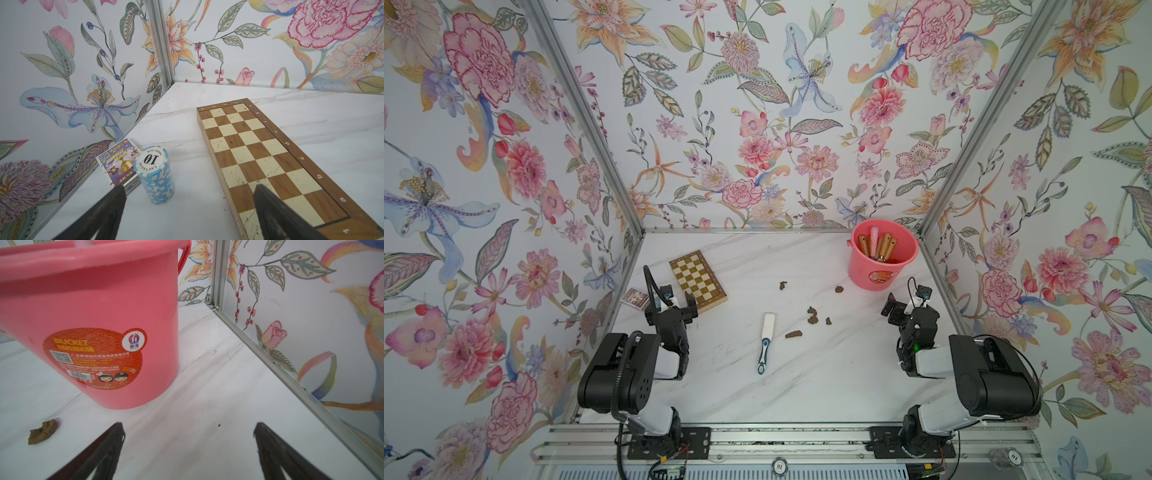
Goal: Brush the soil off the hand trowel and place it into the bucket
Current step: Reset both arms
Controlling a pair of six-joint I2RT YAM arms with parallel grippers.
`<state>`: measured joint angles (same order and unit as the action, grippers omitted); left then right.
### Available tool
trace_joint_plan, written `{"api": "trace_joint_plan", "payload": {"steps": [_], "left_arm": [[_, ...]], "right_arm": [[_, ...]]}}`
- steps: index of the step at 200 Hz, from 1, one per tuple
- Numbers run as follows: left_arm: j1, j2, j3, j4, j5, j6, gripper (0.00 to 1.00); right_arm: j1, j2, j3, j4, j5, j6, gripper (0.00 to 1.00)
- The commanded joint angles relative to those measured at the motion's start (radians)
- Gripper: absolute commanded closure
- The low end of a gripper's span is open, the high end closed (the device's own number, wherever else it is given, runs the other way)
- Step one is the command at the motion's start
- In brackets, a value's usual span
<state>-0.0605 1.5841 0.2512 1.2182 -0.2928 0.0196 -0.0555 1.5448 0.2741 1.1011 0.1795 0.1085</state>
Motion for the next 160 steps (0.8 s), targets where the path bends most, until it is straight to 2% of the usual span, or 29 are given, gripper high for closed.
{"api": "trace_joint_plan", "payload": {"steps": [1, 89, 160], "left_arm": [[-0.006, 0.009, 0.018, 0.035, -0.016, 0.014, 0.01], [0.023, 0.009, 0.034, -0.004, 0.014, -0.017, 0.01], [0.006, 0.003, 0.019, 0.026, 0.013, 0.006, 0.01]], "right_arm": [[-0.023, 0.001, 0.036, -0.032, -0.071, -0.004, 0.01], [-0.033, 0.007, 0.045, -0.044, -0.094, 0.000, 0.01], [-0.015, 0.003, 0.033, -0.026, -0.065, -0.013, 0.01]]}}
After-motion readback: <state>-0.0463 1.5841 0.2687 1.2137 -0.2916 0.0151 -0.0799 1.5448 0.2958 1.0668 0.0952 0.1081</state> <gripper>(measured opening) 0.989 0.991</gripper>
